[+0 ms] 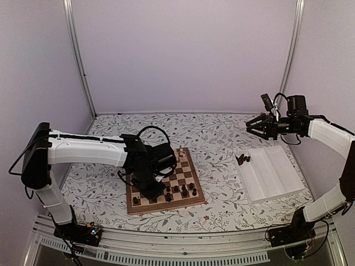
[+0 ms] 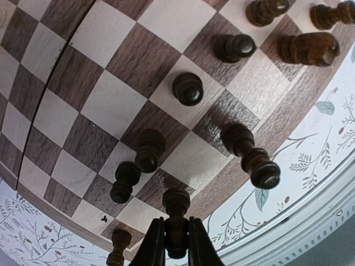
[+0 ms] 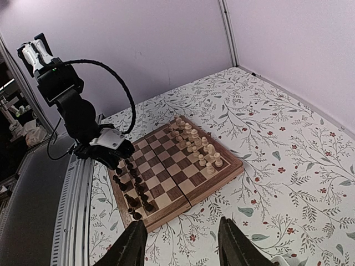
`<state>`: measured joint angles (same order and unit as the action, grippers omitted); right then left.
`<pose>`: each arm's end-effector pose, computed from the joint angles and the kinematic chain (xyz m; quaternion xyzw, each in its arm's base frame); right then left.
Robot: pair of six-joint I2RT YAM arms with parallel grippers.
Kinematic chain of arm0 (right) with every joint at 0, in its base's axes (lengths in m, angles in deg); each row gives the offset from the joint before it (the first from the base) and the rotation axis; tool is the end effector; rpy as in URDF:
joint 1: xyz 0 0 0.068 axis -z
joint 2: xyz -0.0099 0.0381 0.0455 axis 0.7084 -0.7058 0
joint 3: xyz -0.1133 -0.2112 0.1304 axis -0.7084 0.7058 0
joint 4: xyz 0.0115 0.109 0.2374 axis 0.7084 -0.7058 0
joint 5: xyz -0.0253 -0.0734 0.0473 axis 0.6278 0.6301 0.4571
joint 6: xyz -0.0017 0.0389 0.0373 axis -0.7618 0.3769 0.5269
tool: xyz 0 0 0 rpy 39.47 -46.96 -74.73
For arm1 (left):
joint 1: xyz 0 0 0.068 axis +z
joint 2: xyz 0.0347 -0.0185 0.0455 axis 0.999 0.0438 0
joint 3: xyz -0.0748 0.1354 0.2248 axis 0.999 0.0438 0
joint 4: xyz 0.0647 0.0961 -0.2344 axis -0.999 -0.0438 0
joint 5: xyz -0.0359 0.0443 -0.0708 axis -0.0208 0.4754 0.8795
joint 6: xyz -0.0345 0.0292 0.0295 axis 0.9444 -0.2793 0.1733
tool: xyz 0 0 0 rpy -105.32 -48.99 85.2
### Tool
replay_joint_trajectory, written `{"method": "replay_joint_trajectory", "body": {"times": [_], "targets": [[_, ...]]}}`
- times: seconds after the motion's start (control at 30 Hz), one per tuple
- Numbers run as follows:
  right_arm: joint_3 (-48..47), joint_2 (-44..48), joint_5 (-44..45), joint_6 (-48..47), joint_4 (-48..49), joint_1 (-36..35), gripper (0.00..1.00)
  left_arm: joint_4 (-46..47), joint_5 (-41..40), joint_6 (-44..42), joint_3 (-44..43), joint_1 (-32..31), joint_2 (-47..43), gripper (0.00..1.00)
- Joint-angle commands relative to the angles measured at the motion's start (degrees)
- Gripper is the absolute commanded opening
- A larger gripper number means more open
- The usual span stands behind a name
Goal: Set up the chess pieces on the board
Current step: Place the chess piece on the chessboard.
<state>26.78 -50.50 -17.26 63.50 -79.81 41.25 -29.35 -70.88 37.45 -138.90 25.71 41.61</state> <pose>0.2878 0.0531 0.2877 -0.4199 0.6546 0.4547 0.4341 0.1535 -0.2832 0.2020 0.3205 0.9454 -0.0235 0.0539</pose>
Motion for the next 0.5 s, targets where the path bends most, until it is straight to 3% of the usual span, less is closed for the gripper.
{"method": "replay_joint_trajectory", "body": {"times": [0.0,0.23,0.47], "targets": [[0.5,-0.1,-0.9,0.3,0.2,-0.4,0.48,0.2,-0.3,0.7,1.2,-0.7,-0.5,0.07],[0.5,-0.1,-0.7,0.4,0.3,-0.3,0.48,0.2,-0.8,1.0,2.4,-0.7,-0.9,0.08],[0.4,-0.2,-0.5,0.4,0.3,-0.3,0.48,0.1,-1.0,1.4,1.6,-0.7,-0.6,0.2]]}}
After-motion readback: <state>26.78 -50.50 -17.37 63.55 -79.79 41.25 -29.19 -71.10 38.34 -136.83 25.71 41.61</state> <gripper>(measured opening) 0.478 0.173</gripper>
